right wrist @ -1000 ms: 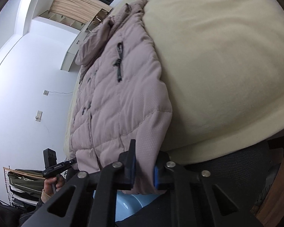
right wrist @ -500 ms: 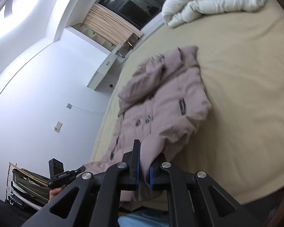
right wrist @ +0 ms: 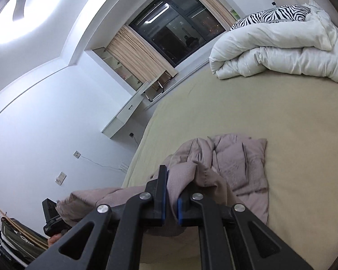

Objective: Fold large clothes

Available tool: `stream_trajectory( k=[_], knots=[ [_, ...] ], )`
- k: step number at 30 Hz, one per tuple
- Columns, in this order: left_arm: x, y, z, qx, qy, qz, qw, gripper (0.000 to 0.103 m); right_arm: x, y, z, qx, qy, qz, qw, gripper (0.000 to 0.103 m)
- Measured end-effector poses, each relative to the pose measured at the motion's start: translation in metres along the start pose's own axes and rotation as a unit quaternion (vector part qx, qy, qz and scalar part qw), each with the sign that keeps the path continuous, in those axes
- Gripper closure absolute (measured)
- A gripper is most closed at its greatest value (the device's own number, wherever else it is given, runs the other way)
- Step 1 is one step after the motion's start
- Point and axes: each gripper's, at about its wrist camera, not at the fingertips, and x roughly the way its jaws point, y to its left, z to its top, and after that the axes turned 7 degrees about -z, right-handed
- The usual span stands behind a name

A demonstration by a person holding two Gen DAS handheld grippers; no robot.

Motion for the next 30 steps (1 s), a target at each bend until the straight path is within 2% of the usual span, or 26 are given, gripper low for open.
stream_trajectory(
  k=[5,7,9,11,13,15,16,17,18,19,20,21,23,26,28,30],
  knots=[
    [0.086,0.017,0.069,0.005,-0.001,0.036,0.9993,0.099,0.086,-0.009,0.053,0.0,0.004,-0.047,0.999,0.094],
    [0.12,0.031,0.087,0.001,0.001,0.055,0.9985,0.099,0.123,-0.022,0.066,0.01,0.008,-0.07,0.997,0.094],
    [0.158,0.049,0.1,-0.004,0.006,0.081,0.9967,0.099,0.158,-0.037,0.074,0.015,0.01,-0.099,0.995,0.094],
    [0.201,0.075,0.107,-0.031,0.022,0.1,0.9943,0.098,0.193,-0.059,0.077,0.037,0.019,-0.135,0.99,0.094],
    [0.229,0.096,0.107,-0.056,0.039,0.107,0.992,0.097,0.23,-0.085,0.072,0.057,0.047,-0.163,0.984,0.091],
    [0.235,0.109,0.105,-0.075,0.032,0.098,0.9919,0.095,0.261,-0.105,0.063,0.069,0.094,-0.185,0.976,0.083],
    [0.23,0.111,0.104,-0.079,0.02,0.095,0.9921,0.094,0.268,-0.113,0.06,0.084,0.11,-0.176,0.975,0.08],
    [0.224,0.112,0.101,-0.073,0.011,0.099,0.9923,0.094,0.266,-0.117,0.058,0.1,0.11,-0.161,0.976,0.072],
    [0.215,0.108,0.098,-0.062,-0.003,0.109,0.9921,0.093,0.26,-0.118,0.058,0.108,0.096,-0.147,0.979,0.06],
    [0.206,0.101,0.097,-0.045,-0.018,0.123,0.9912,0.093,0.251,-0.116,0.059,0.105,0.083,-0.135,0.982,0.055],
    [0.197,0.092,0.096,-0.029,-0.033,0.138,0.9895,0.093,0.243,-0.112,0.06,0.099,0.076,-0.132,0.983,0.042],
    [0.186,0.082,0.09,-0.014,-0.042,0.149,0.9879,0.093,0.232,-0.105,0.062,0.083,0.065,-0.148,0.983,0.03],
    [0.182,0.052,0.086,0.039,-0.05,0.161,0.9848,0.093,0.21,-0.089,0.064,0.052,0.035,-0.175,0.983,0.019],
    [0.197,-0.001,0.062,0.119,-0.03,0.17,0.9777,0.093,0.198,-0.049,0.057,-0.01,0.043,-0.158,0.986,0.02],
    [0.22,-0.021,0.049,0.153,-0.013,0.177,0.9722,0.093,0.207,-0.014,0.042,-0.062,0.072,-0.147,0.985,0.029],
    [0.249,-0.034,0.032,0.174,0.011,0.184,0.9673,0.093,0.228,0.026,0.023,-0.132,0.106,-0.142,0.975,0.039]
  ],
)
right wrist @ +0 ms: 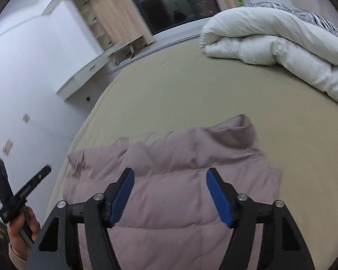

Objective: Fold large clothes

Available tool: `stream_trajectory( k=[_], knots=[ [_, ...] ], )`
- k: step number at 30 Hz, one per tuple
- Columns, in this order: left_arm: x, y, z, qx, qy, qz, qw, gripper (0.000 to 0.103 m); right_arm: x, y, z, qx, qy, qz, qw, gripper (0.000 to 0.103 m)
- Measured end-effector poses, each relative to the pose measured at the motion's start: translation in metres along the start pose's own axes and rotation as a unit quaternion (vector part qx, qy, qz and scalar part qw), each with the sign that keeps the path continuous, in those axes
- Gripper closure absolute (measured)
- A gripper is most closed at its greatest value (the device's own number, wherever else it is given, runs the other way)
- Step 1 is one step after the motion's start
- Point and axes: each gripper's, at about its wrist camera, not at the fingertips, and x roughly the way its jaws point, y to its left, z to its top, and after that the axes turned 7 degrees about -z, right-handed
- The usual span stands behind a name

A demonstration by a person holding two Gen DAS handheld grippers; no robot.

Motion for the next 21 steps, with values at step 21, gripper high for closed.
stream_trajectory(
  k=[21],
  knots=[
    [0.199,0.007,-0.046,0.058,0.07,0.073,0.9932,0.093,0.173,0.006,0.009,-0.051,0.041,-0.109,0.992,0.034]
  ],
)
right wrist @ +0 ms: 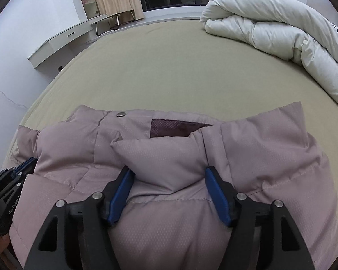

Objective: Fold large clothes

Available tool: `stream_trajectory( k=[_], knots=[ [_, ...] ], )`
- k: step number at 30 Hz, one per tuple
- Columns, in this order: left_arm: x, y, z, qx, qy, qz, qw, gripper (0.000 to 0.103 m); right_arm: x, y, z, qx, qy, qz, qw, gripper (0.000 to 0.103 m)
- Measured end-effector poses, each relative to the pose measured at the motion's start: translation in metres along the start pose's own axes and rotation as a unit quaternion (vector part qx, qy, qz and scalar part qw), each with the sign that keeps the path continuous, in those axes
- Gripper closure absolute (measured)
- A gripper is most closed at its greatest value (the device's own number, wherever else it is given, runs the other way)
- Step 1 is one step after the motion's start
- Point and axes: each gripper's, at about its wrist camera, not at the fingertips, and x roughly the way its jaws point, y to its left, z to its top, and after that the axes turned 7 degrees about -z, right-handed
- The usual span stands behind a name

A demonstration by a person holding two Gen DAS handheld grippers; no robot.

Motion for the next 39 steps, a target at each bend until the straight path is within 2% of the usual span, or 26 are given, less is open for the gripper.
stream_trajectory(
  k=[4,8,13,16,20,22,24,26,28,30,35,39],
  knots=[
    [0.018,0.006,-0.004,-0.008,-0.001,-0.003,1.0,0.093,0.01,0.003,0.003,-0.009,-0.002,-0.004,1.0,0.034],
    [0.032,0.005,-0.004,0.004,0.002,0.009,1.0,0.093,0.017,0.002,0.001,-0.004,-0.009,-0.002,1.0,0.033],
    [0.032,0.0,0.0,0.01,0.008,0.013,0.9998,0.093,0.017,0.003,-0.003,-0.005,-0.018,-0.01,1.0,0.033],
    [0.008,0.001,-0.003,0.009,0.014,0.012,0.9998,0.093,0.01,0.004,-0.008,-0.003,-0.027,-0.007,1.0,0.033],
    [-0.043,-0.008,-0.015,0.02,-0.017,0.03,0.9992,0.093,-0.019,-0.007,-0.004,0.019,-0.015,0.021,0.999,0.034],
    [-0.056,-0.011,-0.023,0.023,-0.035,0.047,0.998,0.093,-0.053,-0.015,-0.014,0.024,-0.049,0.027,0.998,0.034],
    [-0.047,-0.01,-0.029,0.03,-0.022,0.049,0.9981,0.093,-0.073,-0.02,-0.027,0.002,-0.069,-0.009,0.998,0.034],
    [-0.034,-0.005,-0.033,0.032,-0.022,0.049,0.998,0.093,-0.069,-0.036,-0.039,-0.003,-0.058,-0.039,0.998,0.032],
    [-0.026,0.005,-0.033,0.018,-0.021,0.043,0.9987,0.093,-0.058,-0.062,-0.048,0.016,-0.055,-0.014,0.998,0.032],
    [-0.023,0.014,-0.034,-0.003,-0.022,0.025,0.9994,0.093,-0.051,-0.075,-0.053,0.025,-0.061,-0.006,0.998,0.031],
    [-0.002,0.019,-0.039,-0.008,-0.027,0.02,0.9994,0.093,-0.036,-0.079,-0.058,0.036,-0.072,0.001,0.997,0.03],
    [0.008,0.023,-0.04,-0.015,-0.03,0.006,0.9994,0.093,-0.026,-0.095,-0.059,0.065,-0.078,0.039,0.994,0.029]
  ],
)
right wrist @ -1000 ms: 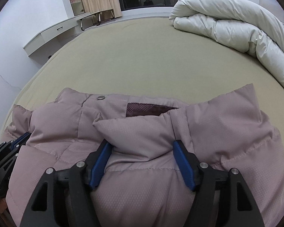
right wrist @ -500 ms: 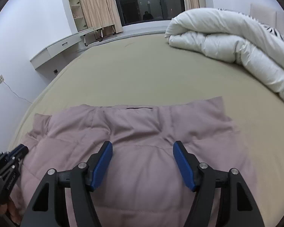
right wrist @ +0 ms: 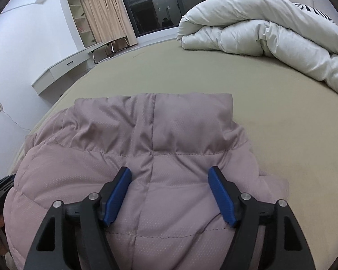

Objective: Fold large clothes

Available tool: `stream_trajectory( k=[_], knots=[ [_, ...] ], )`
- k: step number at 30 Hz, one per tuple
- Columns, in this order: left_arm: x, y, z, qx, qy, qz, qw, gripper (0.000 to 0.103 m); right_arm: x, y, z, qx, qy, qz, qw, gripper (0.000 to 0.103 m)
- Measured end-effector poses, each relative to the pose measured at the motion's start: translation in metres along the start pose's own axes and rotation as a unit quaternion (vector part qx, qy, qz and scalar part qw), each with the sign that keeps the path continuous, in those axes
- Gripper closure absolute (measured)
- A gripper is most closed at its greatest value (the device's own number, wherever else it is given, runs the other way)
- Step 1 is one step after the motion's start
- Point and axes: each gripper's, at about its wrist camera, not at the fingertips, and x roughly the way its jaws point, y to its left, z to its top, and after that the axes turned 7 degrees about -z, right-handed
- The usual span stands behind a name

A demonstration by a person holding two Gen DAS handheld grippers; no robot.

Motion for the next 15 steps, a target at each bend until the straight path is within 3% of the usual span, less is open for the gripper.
stream_trajectory(
  k=[5,7,9,12,15],
  knots=[
    [0.002,0.008,0.005,-0.011,0.024,-0.015,0.9995,0.093,0.006,-0.005,0.003,0.011,0.006,0.006,1.0,0.029],
    [-0.012,0.012,0.013,-0.018,0.044,-0.014,0.9988,0.093,0.003,0.003,0.009,-0.003,0.022,-0.016,1.0,0.029],
    [-0.035,0.017,0.022,-0.036,0.033,-0.024,0.9985,0.093,-0.011,0.018,0.022,-0.011,0.046,-0.06,0.997,0.03],
    [-0.053,0.008,0.035,-0.012,0.006,-0.019,0.9997,0.093,-0.044,0.054,0.039,-0.015,0.016,-0.015,1.0,0.03],
    [-0.037,-0.002,0.046,0.015,0.018,-0.001,0.9997,0.093,-0.043,0.116,0.055,-0.092,0.019,-0.002,0.996,0.029]
  ],
)
